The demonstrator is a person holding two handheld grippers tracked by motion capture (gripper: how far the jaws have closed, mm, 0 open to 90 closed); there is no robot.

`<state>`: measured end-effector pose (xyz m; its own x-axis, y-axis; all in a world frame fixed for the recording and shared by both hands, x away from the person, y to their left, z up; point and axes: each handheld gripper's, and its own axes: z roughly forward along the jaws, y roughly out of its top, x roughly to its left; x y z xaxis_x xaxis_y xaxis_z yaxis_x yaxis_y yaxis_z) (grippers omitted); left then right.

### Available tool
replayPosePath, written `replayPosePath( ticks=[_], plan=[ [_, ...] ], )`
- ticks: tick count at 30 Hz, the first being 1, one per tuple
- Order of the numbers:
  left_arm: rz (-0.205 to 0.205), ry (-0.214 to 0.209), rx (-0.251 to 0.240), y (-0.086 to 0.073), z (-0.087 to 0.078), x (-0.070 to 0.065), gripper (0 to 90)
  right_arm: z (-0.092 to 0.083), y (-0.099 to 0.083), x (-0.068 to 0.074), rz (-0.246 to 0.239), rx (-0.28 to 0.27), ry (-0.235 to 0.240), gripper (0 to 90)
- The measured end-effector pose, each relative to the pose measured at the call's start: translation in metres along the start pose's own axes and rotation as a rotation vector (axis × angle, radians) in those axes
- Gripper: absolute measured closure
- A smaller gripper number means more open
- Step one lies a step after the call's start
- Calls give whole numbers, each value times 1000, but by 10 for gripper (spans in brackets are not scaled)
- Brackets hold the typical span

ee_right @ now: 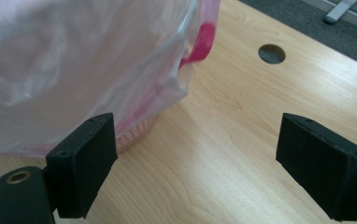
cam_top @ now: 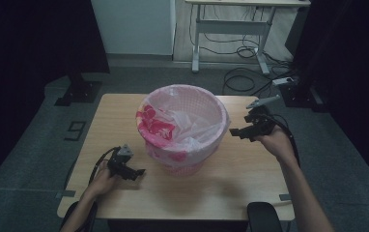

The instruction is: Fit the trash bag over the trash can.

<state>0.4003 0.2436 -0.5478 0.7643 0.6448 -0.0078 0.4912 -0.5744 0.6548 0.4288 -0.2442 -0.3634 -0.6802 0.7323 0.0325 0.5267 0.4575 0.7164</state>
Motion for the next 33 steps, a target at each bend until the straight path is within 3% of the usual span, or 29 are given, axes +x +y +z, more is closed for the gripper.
replayPosePath(
  ticks=[11, 19, 28, 33],
  plan=[
    [5, -7, -5, 0, 0, -1, 0, 28, -26, 9, 5, -1, 8, 117],
    [-1, -2, -6, 0, 0, -1, 0, 56, -56, 10, 29, 24, 7, 117],
    [-1, -1, -7, 0, 0, -2, 0, 83, -84, 15, 25, 40, -6, 117],
    [2, -1, -3, 0, 0, -1, 0, 99, -102, 17, 0, 55, -26, 116]
  ],
)
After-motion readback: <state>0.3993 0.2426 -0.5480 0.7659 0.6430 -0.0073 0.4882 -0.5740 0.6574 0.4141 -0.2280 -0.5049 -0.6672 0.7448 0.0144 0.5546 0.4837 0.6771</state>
